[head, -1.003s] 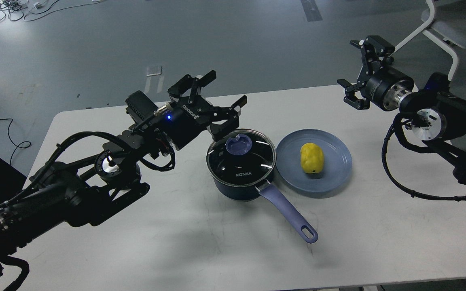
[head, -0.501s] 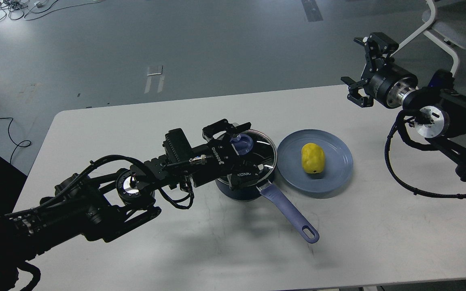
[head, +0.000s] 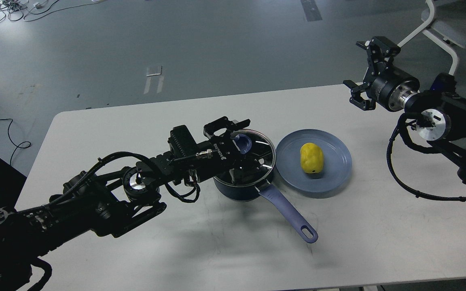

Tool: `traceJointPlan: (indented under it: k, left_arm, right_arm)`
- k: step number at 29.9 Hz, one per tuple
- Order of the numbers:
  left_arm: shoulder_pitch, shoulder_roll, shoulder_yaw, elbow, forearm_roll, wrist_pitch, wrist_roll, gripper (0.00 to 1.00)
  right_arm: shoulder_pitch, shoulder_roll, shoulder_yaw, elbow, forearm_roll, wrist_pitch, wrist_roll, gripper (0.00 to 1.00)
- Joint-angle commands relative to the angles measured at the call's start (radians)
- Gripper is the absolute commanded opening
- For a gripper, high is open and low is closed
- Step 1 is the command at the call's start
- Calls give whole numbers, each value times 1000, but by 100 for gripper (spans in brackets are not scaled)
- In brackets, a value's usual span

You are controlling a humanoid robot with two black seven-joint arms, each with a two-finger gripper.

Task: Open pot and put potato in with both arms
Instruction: 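Close the left gripper on the lid knob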

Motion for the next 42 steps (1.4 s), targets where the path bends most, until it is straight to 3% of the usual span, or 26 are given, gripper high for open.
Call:
traceJointPlan:
  k: [1, 29, 42]
  left_arm:
    - [7, 3, 1, 8, -76, -33, -1, 98]
    - [25, 4, 46, 35, -90, -34, -2, 98]
    - [22, 0, 41, 55, -105, -34, -1, 93]
  right_arm:
    - [0, 1, 0, 0, -2, -1, 2, 100]
    - [0, 0, -9, 0, -2, -1, 2, 100]
    - [0, -8, -9, 0, -2, -1, 2, 100]
